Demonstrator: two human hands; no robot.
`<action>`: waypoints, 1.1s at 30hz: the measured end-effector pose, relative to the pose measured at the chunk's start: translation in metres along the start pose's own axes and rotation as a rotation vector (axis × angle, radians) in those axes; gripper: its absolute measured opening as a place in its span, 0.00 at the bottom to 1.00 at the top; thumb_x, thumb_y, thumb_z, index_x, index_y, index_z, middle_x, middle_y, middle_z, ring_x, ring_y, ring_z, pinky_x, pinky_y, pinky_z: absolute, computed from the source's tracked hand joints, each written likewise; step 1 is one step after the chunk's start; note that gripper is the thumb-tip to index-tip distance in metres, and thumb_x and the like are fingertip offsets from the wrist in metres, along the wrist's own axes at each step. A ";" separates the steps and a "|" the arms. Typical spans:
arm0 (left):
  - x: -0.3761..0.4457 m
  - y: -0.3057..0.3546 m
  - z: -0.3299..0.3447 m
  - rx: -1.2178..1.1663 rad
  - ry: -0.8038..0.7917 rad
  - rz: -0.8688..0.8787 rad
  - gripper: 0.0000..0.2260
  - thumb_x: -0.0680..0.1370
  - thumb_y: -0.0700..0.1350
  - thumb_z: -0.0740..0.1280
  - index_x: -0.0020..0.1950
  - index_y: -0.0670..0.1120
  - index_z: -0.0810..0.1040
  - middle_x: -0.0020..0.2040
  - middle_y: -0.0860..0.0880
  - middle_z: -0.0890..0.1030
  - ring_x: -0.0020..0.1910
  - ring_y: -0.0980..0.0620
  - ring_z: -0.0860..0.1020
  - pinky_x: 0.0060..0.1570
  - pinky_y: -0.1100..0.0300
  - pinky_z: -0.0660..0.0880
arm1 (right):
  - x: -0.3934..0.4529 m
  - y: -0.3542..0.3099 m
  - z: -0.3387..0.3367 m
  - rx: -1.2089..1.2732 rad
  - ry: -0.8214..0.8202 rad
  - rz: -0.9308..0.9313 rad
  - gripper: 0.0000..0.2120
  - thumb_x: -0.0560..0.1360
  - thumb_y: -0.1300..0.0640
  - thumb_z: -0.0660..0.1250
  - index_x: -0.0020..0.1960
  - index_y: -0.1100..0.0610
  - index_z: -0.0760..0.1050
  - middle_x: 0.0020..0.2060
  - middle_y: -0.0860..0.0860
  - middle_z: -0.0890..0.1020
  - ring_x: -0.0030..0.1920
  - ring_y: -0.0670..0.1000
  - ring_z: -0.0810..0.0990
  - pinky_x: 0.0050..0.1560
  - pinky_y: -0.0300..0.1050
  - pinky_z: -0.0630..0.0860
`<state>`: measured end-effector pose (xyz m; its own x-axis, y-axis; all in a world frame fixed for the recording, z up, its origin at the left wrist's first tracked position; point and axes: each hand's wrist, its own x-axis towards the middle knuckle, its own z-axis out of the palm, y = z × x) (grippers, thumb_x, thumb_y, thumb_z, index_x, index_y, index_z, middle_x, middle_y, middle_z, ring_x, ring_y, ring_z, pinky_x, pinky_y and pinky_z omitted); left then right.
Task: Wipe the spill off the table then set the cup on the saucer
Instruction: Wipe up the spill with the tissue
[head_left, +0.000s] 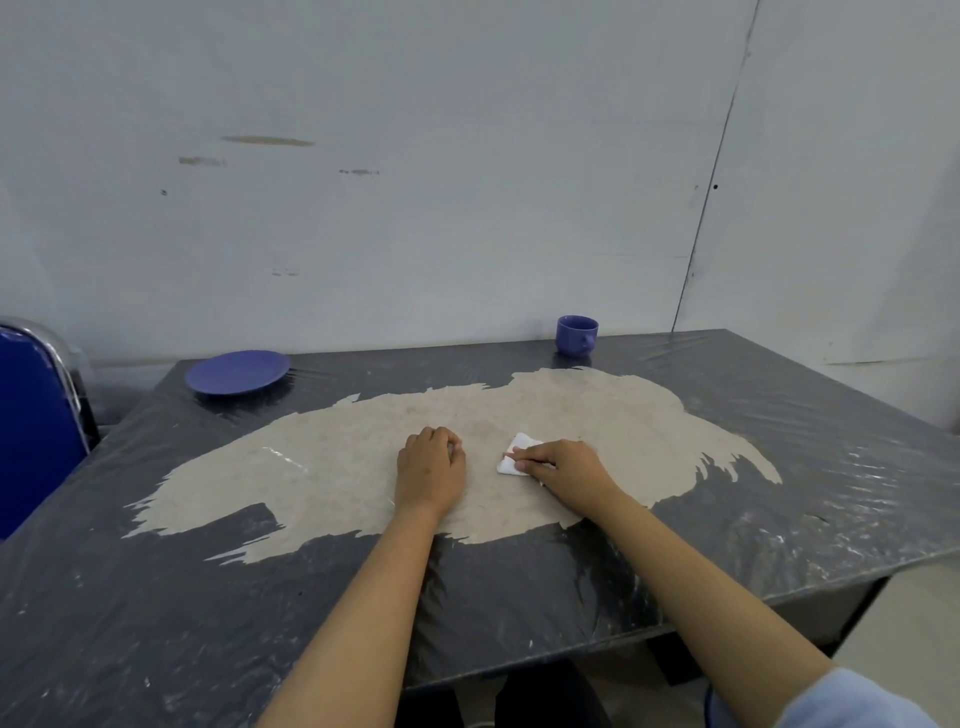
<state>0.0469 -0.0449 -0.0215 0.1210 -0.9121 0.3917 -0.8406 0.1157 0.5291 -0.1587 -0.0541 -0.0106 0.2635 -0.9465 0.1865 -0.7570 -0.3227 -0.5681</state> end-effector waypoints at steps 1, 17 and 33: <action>0.000 0.000 0.000 0.004 0.002 0.001 0.12 0.82 0.46 0.58 0.59 0.46 0.78 0.58 0.48 0.79 0.56 0.50 0.74 0.59 0.57 0.71 | -0.002 0.000 0.001 -0.010 -0.004 0.004 0.13 0.79 0.48 0.64 0.61 0.46 0.80 0.61 0.47 0.81 0.60 0.49 0.78 0.56 0.39 0.70; 0.000 0.000 0.000 0.000 -0.004 0.001 0.12 0.81 0.45 0.57 0.58 0.45 0.78 0.57 0.48 0.79 0.55 0.49 0.74 0.57 0.57 0.72 | -0.004 -0.025 -0.021 -0.058 -0.487 0.127 0.27 0.82 0.58 0.51 0.78 0.45 0.52 0.79 0.52 0.51 0.77 0.57 0.53 0.75 0.52 0.52; 0.000 -0.001 0.001 0.008 0.001 -0.004 0.11 0.81 0.46 0.57 0.57 0.46 0.78 0.57 0.48 0.79 0.56 0.48 0.74 0.58 0.55 0.71 | -0.028 -0.031 0.004 -0.301 -0.404 0.060 0.25 0.85 0.51 0.42 0.79 0.55 0.40 0.79 0.54 0.41 0.78 0.54 0.39 0.76 0.50 0.42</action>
<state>0.0470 -0.0453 -0.0223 0.1252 -0.9121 0.3903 -0.8443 0.1087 0.5248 -0.1401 -0.0178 -0.0018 0.3792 -0.9038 -0.1984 -0.9011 -0.3120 -0.3012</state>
